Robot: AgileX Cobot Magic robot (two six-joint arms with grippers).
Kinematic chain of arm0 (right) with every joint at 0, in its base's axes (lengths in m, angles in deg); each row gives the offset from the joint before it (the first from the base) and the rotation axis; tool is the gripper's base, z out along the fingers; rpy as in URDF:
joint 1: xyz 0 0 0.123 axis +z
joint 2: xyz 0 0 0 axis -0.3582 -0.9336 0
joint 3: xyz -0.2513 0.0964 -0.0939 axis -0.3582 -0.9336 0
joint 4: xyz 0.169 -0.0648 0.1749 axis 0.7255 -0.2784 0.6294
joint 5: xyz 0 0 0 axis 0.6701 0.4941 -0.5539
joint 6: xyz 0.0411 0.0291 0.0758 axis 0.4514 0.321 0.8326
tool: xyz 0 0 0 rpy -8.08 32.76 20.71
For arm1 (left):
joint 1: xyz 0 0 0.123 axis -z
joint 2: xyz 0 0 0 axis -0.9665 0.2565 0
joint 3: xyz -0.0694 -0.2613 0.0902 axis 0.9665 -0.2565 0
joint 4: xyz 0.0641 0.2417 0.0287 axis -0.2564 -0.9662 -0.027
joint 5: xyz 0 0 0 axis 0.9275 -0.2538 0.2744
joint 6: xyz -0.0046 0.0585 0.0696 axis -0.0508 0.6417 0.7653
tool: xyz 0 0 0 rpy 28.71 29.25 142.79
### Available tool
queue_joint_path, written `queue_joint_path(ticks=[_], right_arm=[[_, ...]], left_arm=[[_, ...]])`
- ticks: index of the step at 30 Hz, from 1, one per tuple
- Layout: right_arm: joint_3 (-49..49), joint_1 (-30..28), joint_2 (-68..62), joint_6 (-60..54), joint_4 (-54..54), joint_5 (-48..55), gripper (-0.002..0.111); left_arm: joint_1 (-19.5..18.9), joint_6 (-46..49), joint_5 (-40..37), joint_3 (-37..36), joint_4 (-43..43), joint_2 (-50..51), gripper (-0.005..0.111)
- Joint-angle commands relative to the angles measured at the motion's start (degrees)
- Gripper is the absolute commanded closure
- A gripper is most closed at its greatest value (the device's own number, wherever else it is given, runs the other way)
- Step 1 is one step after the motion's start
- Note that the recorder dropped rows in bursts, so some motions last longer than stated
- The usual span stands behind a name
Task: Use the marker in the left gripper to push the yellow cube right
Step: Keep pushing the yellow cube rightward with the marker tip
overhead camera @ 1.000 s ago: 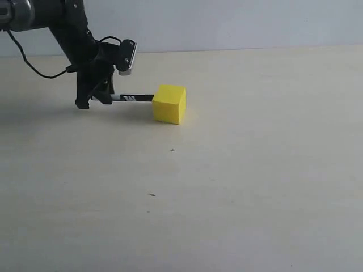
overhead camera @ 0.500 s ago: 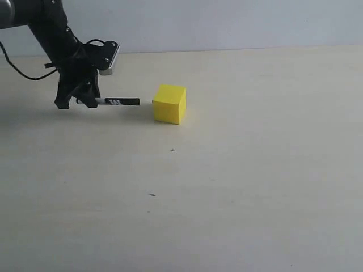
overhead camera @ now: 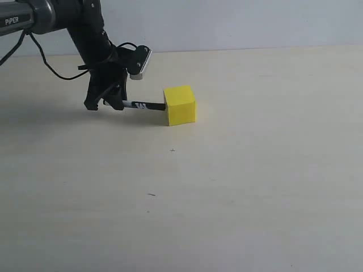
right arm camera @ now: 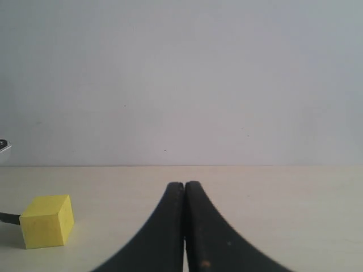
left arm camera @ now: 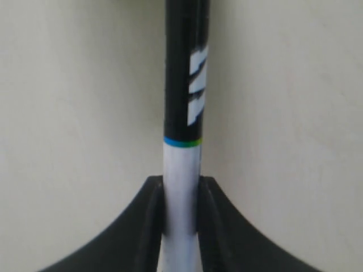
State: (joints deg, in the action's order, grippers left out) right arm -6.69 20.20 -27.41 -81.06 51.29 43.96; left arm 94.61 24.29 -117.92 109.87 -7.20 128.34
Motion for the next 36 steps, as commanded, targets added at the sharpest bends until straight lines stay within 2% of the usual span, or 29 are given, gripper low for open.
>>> queue_joint_path(ticks=[1, 7, 10, 21, 25, 31, 36], right_arm=[[-0.3, -0.3, 0.4, -0.2, 0.0, -0.4, 0.108], [-0.3, -0.3, 0.4, -0.2, 0.0, -0.4, 0.108], [-0.3, -0.3, 0.4, -0.2, 0.0, -0.4, 0.108], [-0.3, -0.3, 0.4, -0.2, 0.0, -0.2, 0.108], [-0.3, -0.3, 0.4, -0.2, 0.0, -0.1, 0.108], [-0.3, -0.3, 0.4, -0.2, 0.0, -0.1, 0.108], [-0.3, -0.3, 0.4, -0.2, 0.0, -0.1, 0.108]], left_arm=[[-2.3, -2.9, -2.5, 0.3, -0.5, -0.3, 0.107], [-4.1, -8.5, -3.2, 0.3, -1.3, -0.3, 0.107], [-3.3, -10.9, -3.2, 0.3, -1.4, -0.3, 0.107], [4.0, -10.5, 3.5, 0.3, -0.8, 0.7, 0.107], [3.8, -10.5, 3.8, 0.3, -0.8, 0.7, 0.107], [1.3, -10.5, -0.8, 0.3, -1.6, 0.7, 0.107], [0.1, -12.7, 0.1, 0.3, -3.3, 0.7, 0.107]])
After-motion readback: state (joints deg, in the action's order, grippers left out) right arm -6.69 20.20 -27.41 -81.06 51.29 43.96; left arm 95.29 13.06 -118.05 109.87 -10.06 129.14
